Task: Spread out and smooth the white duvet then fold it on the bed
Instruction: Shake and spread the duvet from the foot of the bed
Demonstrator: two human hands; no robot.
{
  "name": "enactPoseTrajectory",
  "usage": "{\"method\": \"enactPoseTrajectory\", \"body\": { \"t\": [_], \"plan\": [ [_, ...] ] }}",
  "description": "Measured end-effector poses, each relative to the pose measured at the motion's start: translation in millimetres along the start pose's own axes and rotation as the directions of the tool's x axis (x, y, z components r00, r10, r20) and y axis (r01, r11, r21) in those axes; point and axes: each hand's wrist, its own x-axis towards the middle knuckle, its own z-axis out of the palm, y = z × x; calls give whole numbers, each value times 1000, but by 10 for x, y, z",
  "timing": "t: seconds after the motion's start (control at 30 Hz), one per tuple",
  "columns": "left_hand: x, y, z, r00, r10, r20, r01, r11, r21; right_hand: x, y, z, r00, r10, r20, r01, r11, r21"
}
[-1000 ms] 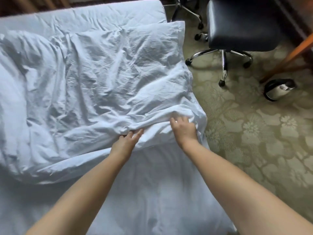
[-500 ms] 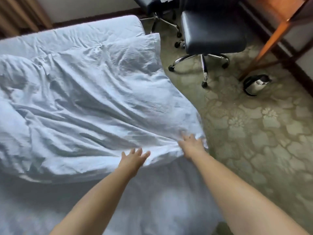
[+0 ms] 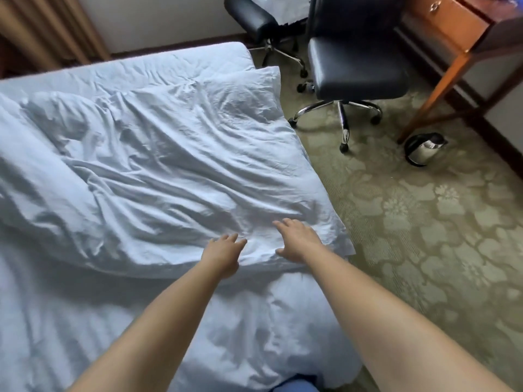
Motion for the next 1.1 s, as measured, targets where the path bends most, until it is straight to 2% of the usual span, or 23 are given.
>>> {"method": "enactPoseTrajectory", "body": {
  "t": [0.3, 0.47, 0.6, 0.87, 1.1],
  "plan": [
    [-1582, -926, 162, 979, -112, -173, 103, 993, -55, -827, -1448, -143, 990, -70, -120, 56, 991, -118],
    [-2713, -1596, 588, 946, -176, -273, 151, 982, -109, -1264, -2622, 61, 977, -177, -119, 151, 968, -200],
    [-3299, -2042, 838, 928, -245, -280, 215, 967, -136, -1474, -3392, 218, 954, -268, -132, 232, 943, -238],
    [-3774, -2935, 1096, 891, -328, -315, 282, 942, -183, -1252, -4518, 149, 919, -374, -129, 318, 893, -320],
    [-3556, -3992, 1309, 904, -355, -237, 323, 932, -163, -323, -5378, 351, 914, -400, -69, 362, 880, -309]
  ]
}}
